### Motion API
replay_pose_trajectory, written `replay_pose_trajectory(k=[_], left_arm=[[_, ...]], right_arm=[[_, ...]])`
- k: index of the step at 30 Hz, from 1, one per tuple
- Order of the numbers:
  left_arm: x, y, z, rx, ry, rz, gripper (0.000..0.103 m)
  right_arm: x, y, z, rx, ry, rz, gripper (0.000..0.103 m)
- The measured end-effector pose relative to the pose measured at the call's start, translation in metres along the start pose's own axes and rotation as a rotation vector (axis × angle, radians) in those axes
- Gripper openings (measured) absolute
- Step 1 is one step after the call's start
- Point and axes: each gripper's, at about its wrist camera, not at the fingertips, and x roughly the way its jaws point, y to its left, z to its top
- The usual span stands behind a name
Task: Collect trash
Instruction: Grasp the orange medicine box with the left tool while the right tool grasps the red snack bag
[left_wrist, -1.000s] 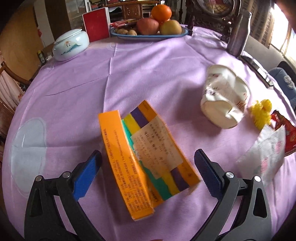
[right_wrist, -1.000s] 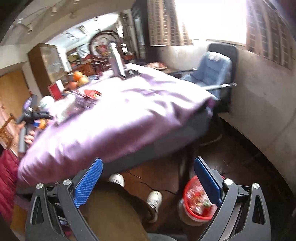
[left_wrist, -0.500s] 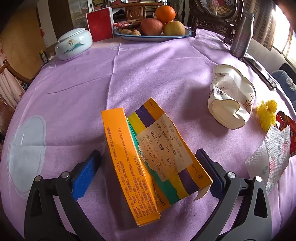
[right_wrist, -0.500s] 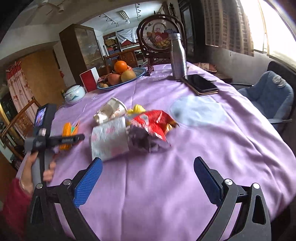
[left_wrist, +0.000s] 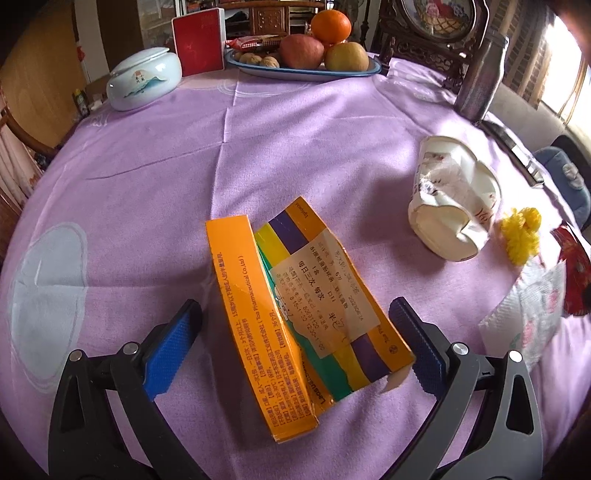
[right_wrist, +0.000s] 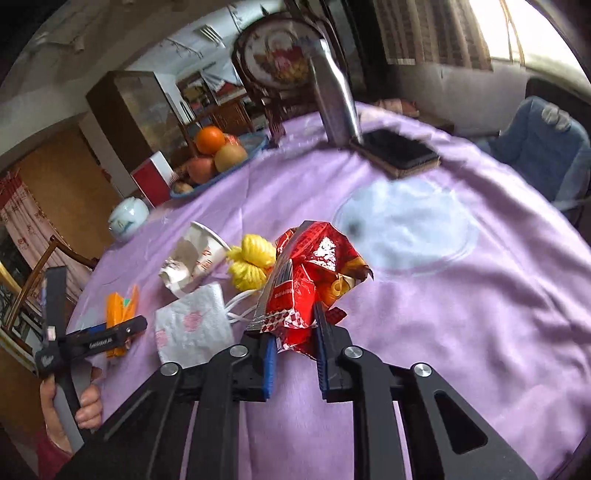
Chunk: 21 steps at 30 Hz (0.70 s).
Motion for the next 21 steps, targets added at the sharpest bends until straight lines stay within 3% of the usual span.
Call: replay_pose_trajectory(k=[5, 7, 10, 21], left_arm=[[-0.012, 0.01, -0.001, -0.043, -0.031, -0.068, 0.083], [-0.014, 0.011, -0.002, -0.049, -0.034, -0.095, 0.071], [-0.018, 0.009, -0.003, -0.044, -0.053, -0.093, 0.065], [-0.074, -0.006, -0.022, 0.031, -0.279, -0.221, 0.062]], right_arm=[[-0.058, 0.003, -0.022, -0.071, -0.111, -0.039, 0.018], [-0.071, -0.001, -0.029, -0.065, -0.132, -0.035, 0.018], [-0.086, -0.01, -0.043, -0.025, -0.141, -0.003, 0.018], [-0.136, -0.035, -0.088, 0.021, -0.206, -0.04, 0.018]])
